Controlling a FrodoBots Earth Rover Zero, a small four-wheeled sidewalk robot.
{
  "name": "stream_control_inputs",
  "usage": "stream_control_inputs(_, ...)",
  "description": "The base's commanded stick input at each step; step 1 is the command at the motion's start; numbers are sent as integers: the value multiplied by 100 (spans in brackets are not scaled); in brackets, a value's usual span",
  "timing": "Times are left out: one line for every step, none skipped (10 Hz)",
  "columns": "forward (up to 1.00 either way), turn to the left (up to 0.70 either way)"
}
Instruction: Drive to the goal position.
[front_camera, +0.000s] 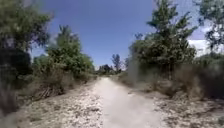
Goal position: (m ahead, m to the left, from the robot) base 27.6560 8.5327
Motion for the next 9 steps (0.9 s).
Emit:
stream_control_inputs(45,2)
stream_control_inputs(45,2)
stream_control_inputs(45,2)
stream_control_inputs(45,2)
stream_control_inputs(45,2)
stream_control_inputs(45,2)
stream_control_inputs(45,2)
stream_control_inputs(45,2)
stream_control_inputs(45,2)
